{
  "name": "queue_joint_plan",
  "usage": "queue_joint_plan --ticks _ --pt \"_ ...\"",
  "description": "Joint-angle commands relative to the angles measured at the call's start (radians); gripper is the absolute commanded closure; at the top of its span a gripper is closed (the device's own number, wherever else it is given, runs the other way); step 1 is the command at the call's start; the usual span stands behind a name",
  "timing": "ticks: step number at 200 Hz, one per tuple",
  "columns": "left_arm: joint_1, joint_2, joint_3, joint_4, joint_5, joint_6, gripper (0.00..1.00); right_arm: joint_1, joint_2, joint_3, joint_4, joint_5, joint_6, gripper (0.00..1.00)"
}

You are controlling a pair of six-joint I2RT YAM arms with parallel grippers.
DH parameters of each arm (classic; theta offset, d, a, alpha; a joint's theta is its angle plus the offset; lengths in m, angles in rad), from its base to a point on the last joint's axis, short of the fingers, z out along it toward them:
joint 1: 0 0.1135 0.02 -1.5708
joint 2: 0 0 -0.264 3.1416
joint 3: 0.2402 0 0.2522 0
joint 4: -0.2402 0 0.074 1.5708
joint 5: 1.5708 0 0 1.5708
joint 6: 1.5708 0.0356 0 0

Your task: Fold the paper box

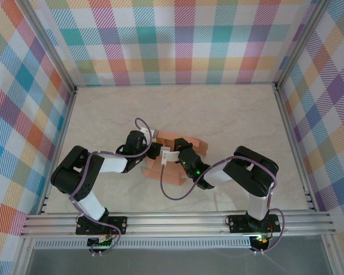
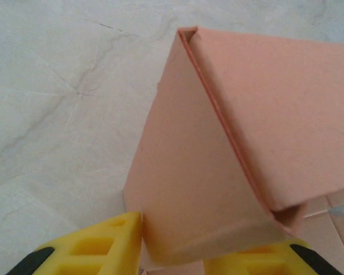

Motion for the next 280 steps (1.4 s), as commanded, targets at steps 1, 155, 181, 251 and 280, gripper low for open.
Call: queue_joint_plan --ticks 1,155,181,251,280 --pt "-0.026 0.021 0.03 0.069 -0.015 -0.006 0.7 0.017 -0.001 -0.01 -0.095 -0.044 0.061 1.0" --pt "-0.094 0.039 0.061 0.087 -0.142 -0.064 0.79 0.04 0.025 0.026 -0.115 -0.04 0.125 1.0" --pt "-0.097 0.046 0.075 0.085 -0.143 -0.067 0.8 0.041 0.023 0.026 -0.122 -0.043 0.14 1.0" --pt "-0.109 0.065 0.092 0.075 -0.14 -0.062 0.91 0.045 0.021 0.027 -0.134 -0.043 0.165 1.0" --pt "-0.109 0.065 0.092 0.066 -0.141 -0.059 0.98 0.044 0.017 0.026 -0.135 -0.042 0.193 1.0"
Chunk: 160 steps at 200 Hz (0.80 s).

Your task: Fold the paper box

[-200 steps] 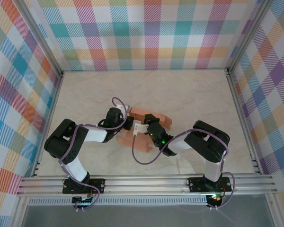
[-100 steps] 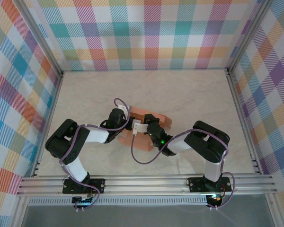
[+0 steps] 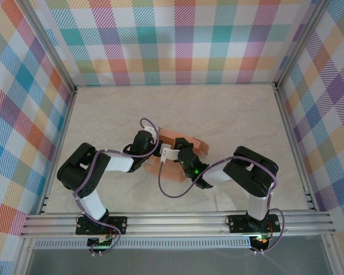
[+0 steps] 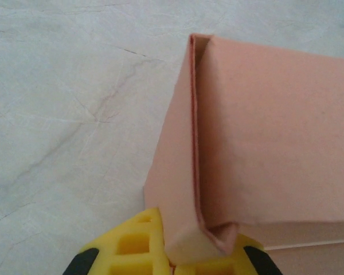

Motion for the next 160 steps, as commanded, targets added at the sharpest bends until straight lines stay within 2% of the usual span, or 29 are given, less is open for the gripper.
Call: queue_joint_plan --ticks 1,23,36,43,61,82,108,129,160 --pt "-0.027 0.009 0.036 0.044 0.067 -0.017 0.98 0.033 0.017 0.003 -0.09 -0.101 0.068 1.0" --pt "-0.027 0.004 0.035 0.029 0.06 0.002 0.97 0.033 0.005 -0.001 -0.09 -0.103 0.101 0.93" --pt "-0.027 0.0 0.033 0.02 0.048 0.011 0.97 0.034 -0.017 -0.01 -0.094 -0.11 0.14 0.86" --pt "-0.027 -0.002 0.032 0.015 0.044 0.018 0.97 0.034 -0.032 -0.013 -0.111 -0.119 0.16 0.8" --pt "-0.027 -0.005 0.037 -0.001 0.037 0.03 0.98 0.034 -0.097 -0.013 -0.227 -0.156 0.241 0.54" --pt "-0.027 -0.003 0.044 -0.009 0.02 0.034 1.0 0.03 -0.183 -0.005 -0.413 -0.237 0.362 0.38" --pt "-0.027 0.001 0.07 -0.04 0.014 0.053 1.0 0.026 -0.303 -0.01 -0.57 -0.334 0.494 0.3" --pt "-0.027 0.004 0.091 -0.065 0.017 0.067 1.0 0.015 -0.409 -0.023 -0.678 -0.413 0.604 0.27" --pt "-0.027 0.019 0.115 -0.08 0.03 0.077 1.0 -0.063 -0.594 -0.024 -0.843 -0.621 0.81 0.26"
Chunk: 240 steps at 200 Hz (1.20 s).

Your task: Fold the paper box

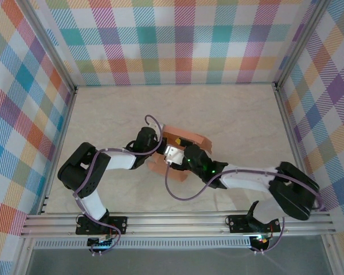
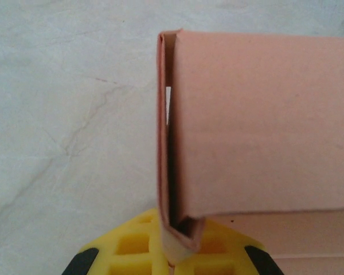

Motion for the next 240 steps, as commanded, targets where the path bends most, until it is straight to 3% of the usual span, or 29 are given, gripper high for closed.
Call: queue_joint_plan --ticks 1,28,51,82,117,202,240 --pt "-0.006 0.018 0.038 -0.021 0.021 0.027 1.0 -0.07 -0.144 -0.011 -0.2 -0.229 0.264 0.27" --pt "-0.011 0.03 0.04 -0.003 0.036 0.04 1.0 -0.236 -0.279 0.0 -0.205 -0.458 0.56 0.27" --pt "-0.03 0.038 0.035 0.007 0.037 0.083 1.0 -0.375 -0.295 0.058 -0.246 -0.473 0.807 0.26" --pt "-0.067 0.035 0.022 0.025 0.035 0.126 0.99 -0.52 -0.175 0.219 -0.435 -0.562 1.044 0.26" --pt "-0.114 0.04 0.008 0.046 -0.003 0.181 0.99 -0.575 0.075 0.447 -0.657 -0.773 1.06 0.3" --pt "-0.139 0.103 0.018 0.092 0.007 0.169 0.98 -0.575 0.416 0.556 -0.539 -1.019 1.136 0.35" --pt "-0.138 0.118 0.019 0.103 0.025 0.151 0.96 -0.575 0.489 0.554 -0.511 -1.049 1.159 0.43"
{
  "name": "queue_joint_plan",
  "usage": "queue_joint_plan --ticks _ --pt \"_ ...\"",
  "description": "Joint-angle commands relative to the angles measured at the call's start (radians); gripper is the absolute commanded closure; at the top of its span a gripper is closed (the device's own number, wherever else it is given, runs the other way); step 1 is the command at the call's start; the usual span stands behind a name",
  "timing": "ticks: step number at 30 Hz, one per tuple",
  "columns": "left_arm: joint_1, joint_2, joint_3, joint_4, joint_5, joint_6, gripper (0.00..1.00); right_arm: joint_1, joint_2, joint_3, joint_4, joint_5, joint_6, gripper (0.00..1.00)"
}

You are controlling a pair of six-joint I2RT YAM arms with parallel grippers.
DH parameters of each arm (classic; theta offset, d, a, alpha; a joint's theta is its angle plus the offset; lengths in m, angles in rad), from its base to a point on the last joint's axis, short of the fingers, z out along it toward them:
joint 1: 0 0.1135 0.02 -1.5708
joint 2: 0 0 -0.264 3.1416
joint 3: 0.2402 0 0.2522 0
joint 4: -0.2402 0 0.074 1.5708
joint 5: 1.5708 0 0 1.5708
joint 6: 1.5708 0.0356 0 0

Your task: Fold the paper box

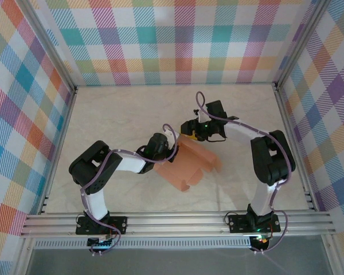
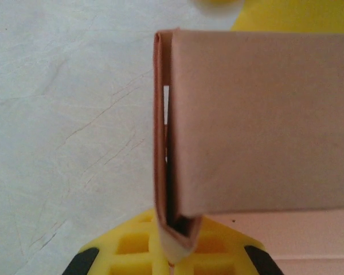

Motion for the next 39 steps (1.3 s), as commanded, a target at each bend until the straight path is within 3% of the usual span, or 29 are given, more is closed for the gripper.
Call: queue_joint_plan --ticks 1,7,17,27,39 --pt "-0.009 0.021 0.0 0.021 0.016 -0.016 0.96 0.0 0.039 0.023 0.027 -0.076 0.027 0.44" --pt "-0.01 0.025 0.006 0.016 0.011 -0.021 0.92 -0.002 0.066 0.01 0.021 -0.071 0.025 0.53" --pt "-0.009 0.055 0.028 0.038 -0.052 -0.068 0.81 -0.001 0.069 -0.042 0.119 -0.121 0.103 0.57" --pt "-0.01 0.076 0.061 0.022 -0.081 -0.117 1.0 0.0 0.066 -0.096 0.175 -0.125 0.162 0.59" --pt "-0.009 0.075 0.086 -0.017 -0.124 -0.165 1.0 0.024 0.007 -0.244 0.354 0.013 0.313 0.69"
